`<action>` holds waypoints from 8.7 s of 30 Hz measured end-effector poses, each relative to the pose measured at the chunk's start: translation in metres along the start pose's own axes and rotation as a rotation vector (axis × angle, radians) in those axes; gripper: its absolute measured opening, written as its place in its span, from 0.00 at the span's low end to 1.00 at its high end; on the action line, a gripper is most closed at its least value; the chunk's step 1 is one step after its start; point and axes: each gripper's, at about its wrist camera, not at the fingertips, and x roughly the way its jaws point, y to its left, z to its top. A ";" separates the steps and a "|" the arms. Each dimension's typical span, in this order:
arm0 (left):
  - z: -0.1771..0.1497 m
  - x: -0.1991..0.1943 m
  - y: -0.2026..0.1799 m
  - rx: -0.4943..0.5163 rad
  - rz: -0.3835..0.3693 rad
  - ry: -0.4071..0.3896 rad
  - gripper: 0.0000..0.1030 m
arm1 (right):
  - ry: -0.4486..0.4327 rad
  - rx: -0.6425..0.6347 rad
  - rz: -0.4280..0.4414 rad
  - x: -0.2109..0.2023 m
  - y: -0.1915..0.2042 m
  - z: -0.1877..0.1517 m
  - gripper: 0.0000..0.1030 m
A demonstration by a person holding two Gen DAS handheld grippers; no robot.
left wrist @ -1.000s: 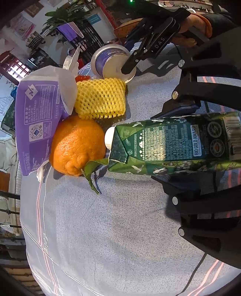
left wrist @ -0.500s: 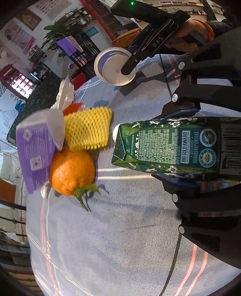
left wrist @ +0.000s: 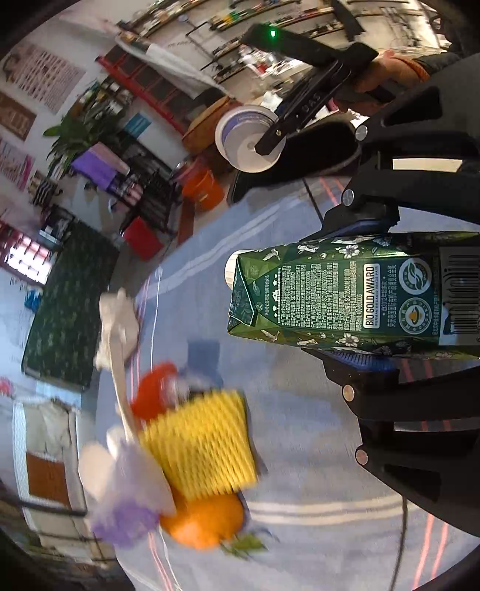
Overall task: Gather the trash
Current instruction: 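Carry the yogurt cup and carton to the black bin and open both tools, then grasp the orange peel with the left tool while the right tool grasps the yellow foam net, then carry the foam net and orange peel over the bin and release both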
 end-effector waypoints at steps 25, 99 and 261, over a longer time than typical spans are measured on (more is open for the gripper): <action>0.025 0.148 -0.144 0.321 -0.199 0.199 0.47 | 0.184 0.192 -0.224 0.063 -0.120 -0.055 0.68; 0.010 -0.050 0.117 -0.213 0.414 -0.191 0.89 | 0.189 -0.319 0.464 0.041 0.200 0.005 0.87; 0.025 0.102 -0.142 0.401 -0.006 -0.043 0.94 | 0.041 0.399 -0.210 -0.013 -0.161 -0.029 0.74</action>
